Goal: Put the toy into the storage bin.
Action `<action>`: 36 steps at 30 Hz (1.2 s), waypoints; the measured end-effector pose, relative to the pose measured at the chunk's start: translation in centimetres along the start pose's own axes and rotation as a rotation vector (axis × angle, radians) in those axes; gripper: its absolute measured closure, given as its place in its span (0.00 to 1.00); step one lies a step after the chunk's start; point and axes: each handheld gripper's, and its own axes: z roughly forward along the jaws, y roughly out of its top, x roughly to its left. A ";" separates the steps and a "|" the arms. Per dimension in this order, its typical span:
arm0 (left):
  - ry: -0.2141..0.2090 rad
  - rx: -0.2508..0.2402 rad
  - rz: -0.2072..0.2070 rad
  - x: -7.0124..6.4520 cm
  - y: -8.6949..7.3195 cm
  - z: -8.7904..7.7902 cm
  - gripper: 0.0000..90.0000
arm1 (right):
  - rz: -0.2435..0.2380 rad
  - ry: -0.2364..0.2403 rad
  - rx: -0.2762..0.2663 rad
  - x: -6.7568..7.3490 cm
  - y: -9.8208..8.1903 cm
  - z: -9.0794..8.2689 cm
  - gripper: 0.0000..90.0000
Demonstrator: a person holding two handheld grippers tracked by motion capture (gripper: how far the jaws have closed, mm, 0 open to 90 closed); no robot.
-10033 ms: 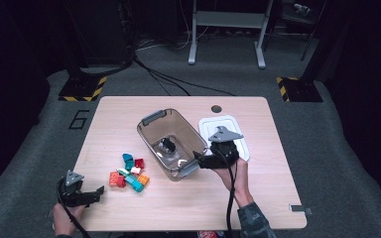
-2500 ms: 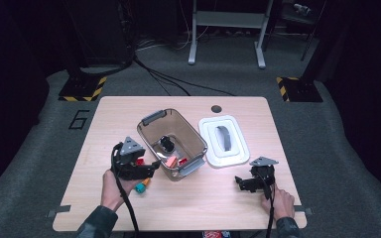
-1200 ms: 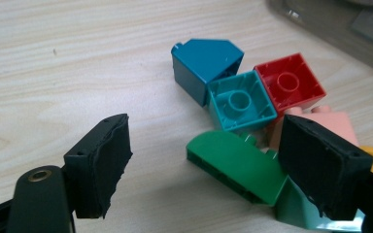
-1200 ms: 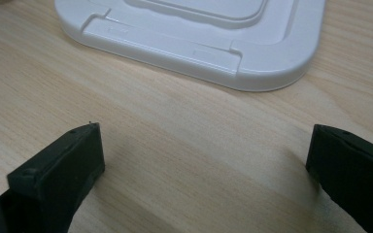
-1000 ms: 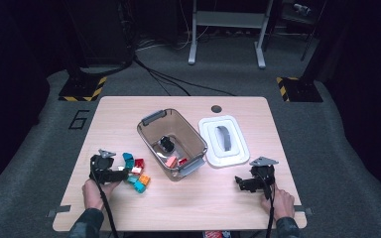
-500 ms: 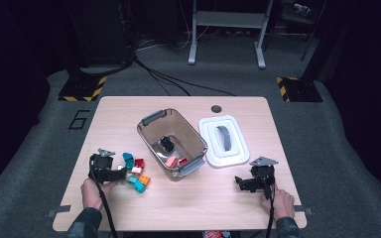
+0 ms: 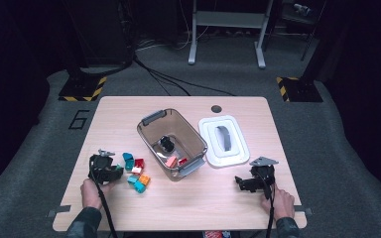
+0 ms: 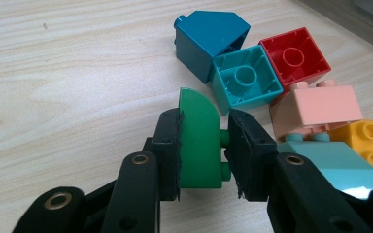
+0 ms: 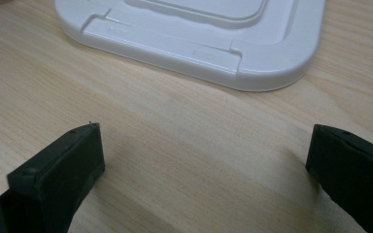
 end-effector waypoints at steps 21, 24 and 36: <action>-0.033 -0.099 0.023 0.0 3.1 -4.2 0.75 | -0.004 0.000 -0.003 0.0 0.0 0.0 0.00; -0.037 -0.109 0.028 -0.1 3.6 -4.6 0.75 | 0.002 0.000 0.001 0.0 0.0 0.0 0.00; -0.065 -0.154 0.037 -0.3 6.6 -6.1 0.75 | -0.001 0.000 0.001 0.0 0.0 0.0 0.00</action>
